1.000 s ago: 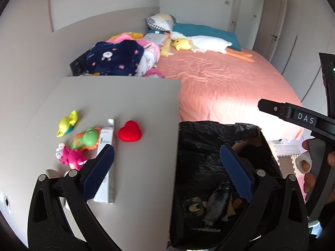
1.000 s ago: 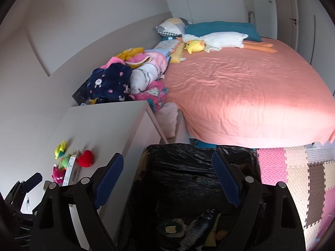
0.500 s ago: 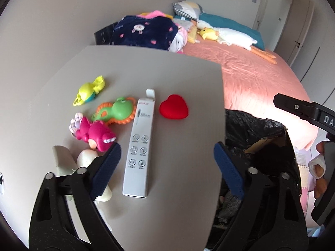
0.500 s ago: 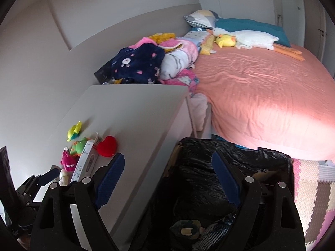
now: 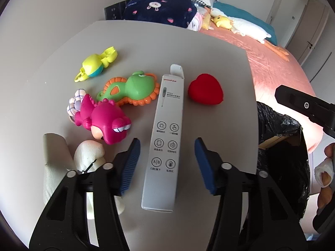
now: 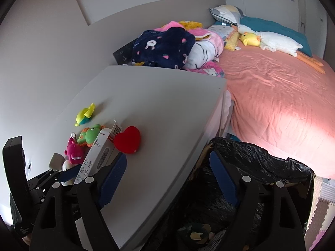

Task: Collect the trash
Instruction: 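Grasp white box on the table with left tool, then grasp red heart with right tool while left tool lifts the white box, then carry white box and red heart over the black trash bag and open both tools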

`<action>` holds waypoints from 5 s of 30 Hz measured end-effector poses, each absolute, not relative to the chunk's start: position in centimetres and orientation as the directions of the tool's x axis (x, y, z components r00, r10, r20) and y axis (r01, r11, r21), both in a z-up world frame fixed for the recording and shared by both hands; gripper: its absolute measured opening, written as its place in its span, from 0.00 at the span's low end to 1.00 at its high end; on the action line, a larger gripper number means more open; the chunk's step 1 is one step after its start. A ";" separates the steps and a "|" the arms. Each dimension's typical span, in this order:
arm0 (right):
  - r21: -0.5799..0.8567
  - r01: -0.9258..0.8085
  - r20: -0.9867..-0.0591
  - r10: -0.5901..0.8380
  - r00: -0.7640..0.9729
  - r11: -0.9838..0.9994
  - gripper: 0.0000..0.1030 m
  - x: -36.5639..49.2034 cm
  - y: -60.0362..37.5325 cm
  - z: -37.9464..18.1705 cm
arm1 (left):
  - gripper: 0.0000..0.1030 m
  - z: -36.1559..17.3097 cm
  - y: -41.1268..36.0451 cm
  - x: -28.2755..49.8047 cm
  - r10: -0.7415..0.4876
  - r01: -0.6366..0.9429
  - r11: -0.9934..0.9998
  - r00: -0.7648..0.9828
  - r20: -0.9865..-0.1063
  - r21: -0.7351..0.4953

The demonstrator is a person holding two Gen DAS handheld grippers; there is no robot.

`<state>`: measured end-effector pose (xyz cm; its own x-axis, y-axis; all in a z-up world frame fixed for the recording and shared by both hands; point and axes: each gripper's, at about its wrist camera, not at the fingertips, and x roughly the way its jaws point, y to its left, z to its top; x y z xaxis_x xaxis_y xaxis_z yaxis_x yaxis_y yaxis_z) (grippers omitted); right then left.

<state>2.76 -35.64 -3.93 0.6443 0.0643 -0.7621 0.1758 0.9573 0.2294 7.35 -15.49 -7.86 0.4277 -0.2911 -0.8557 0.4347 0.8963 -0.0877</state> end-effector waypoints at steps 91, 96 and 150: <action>0.201 0.207 -0.714 -0.002 0.700 0.957 0.39 -3.0 -38.1 0.1 | 0.26 3.0 -18.1 1.7 -0.429 0.518 0.852 0.610 -0.666 -0.075; 0.199 0.244 -0.709 -0.033 0.704 0.949 0.39 -4.4 -39.4 0.4 | 0.26 3.2 -19.7 0.8 -0.459 0.557 0.827 0.596 -0.659 -0.072; 0.192 0.641 -0.661 -0.385 0.644 0.743 0.85 -16.2 -50.8 1.4 | 0.94 2.8 -31.3 -5.0 -0.618 0.796 0.605 0.438 -0.653 -0.039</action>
<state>-16.15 -50.78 1.42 0.6444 -0.3848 -0.6608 0.6409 0.7431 0.1922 -4.98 -31.25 2.77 0.4380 -0.6181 -0.6528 0.7955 0.6047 -0.0387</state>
